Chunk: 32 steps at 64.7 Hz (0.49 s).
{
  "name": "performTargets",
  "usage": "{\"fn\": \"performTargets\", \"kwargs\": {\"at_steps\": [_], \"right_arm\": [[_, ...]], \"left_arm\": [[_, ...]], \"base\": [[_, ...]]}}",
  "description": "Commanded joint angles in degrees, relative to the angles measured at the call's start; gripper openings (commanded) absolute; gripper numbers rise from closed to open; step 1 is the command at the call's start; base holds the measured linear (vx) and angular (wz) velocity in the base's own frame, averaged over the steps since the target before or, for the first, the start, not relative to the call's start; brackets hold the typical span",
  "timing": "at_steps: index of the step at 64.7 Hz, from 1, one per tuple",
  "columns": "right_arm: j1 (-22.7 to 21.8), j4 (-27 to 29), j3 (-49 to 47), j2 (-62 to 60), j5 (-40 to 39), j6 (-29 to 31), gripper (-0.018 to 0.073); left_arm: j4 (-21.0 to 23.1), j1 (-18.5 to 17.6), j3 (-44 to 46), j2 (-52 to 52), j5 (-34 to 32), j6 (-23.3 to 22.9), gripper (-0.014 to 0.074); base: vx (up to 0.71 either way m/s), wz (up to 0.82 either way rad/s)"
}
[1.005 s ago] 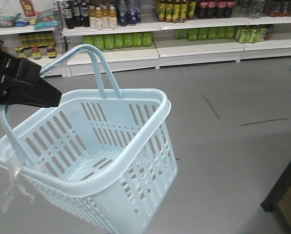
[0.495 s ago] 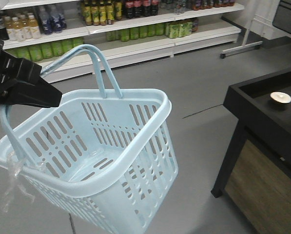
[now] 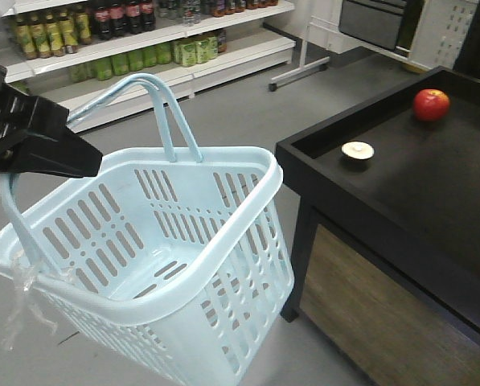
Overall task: Pick three apples into basket with both arms
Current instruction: 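Drive the base up to the fruit table holding the basket aloft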
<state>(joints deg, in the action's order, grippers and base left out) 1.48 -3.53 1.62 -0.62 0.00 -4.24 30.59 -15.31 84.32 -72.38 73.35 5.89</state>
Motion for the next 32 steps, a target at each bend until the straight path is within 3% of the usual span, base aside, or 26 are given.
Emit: {"fn": "performTargets", "kwargs": {"at_steps": [1,32], "right_arm": [[-0.3,0.0,0.8,-0.6,-4.2,0.5,-0.0005],[-0.3,0.0,0.8,-0.6,-4.2,0.5,-0.0005]], "left_arm": [[3.4,-0.3,1.3,1.5,-1.7,-0.5,-0.0007],[3.4,-0.3,1.3,1.5,-1.7,-0.5,-0.0007]], "base": [[0.12,-0.48],[0.12,-0.48]]}}
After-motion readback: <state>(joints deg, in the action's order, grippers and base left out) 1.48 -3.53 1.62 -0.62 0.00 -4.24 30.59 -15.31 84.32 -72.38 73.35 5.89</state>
